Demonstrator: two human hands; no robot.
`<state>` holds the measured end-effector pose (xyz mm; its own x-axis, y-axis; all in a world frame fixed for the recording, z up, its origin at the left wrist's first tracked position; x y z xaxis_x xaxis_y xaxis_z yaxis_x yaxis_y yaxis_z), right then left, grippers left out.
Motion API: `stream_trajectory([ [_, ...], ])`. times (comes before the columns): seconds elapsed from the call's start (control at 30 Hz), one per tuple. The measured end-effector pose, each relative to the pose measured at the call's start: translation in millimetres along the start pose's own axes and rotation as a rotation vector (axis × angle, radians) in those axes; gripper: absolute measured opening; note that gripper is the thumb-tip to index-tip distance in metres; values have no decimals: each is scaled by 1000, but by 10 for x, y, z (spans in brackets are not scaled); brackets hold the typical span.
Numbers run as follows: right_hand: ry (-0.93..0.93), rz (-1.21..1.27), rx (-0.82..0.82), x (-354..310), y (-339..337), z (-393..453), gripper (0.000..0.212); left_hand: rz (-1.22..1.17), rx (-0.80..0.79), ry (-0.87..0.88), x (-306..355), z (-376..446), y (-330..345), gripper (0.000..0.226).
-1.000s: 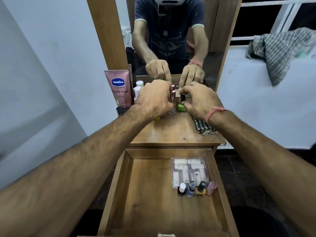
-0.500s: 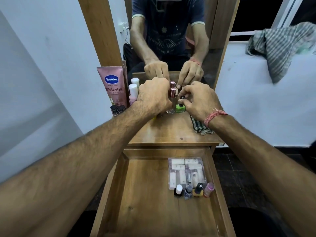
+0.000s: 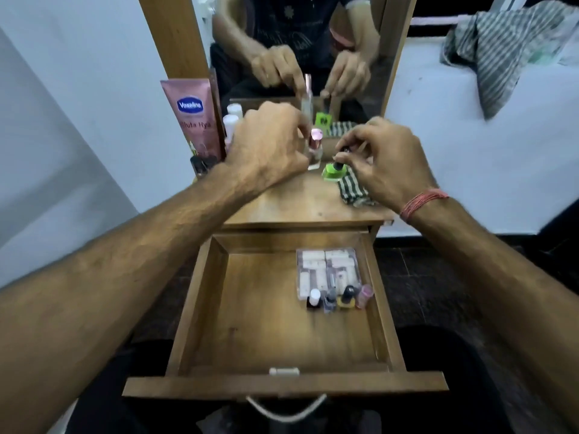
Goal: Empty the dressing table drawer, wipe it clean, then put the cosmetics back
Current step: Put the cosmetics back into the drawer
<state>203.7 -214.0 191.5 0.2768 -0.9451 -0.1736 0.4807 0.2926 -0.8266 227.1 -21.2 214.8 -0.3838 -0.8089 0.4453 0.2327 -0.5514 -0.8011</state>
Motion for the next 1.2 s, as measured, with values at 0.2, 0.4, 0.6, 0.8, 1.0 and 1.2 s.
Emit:
stream_trajectory([
  [0.2,-44,128,-79,-64,-521,-729,12,-172,-6,26,129,-970,-264,38],
  [0.4,-57,184,-303,-197,-426,-1508,12,-229,-69,-68,-17,-1789,-127,32],
  [0.6,-57,286,-265,-529,-165,-1728,10,-229,-84,-203,-265,-2121,-116,30],
  [0.8,-81,205,-312,-806,268,-1557,10,-143,-82,-275,-393,-2269,-221,33],
  [1.0,-149,10,-357,-908,470,-1525,8,-149,-122,-326,-491,-2380,-119,31],
  [1.2,-178,-118,-389,-893,570,-1549,19,-168,-187,-380,-423,-2433,39,33],
])
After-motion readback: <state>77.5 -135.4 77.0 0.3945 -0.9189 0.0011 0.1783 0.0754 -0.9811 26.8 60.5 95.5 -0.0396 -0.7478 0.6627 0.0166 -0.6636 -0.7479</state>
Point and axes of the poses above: each hand's wrist, its own z-axis towards the middle knuckle, its own y-axis out of the palm, x = y × z, the point moved 5 cm from there along z, towards the middle knuckle, and after that the axes turned 14 degrees about -z, right-handed, at the moved point
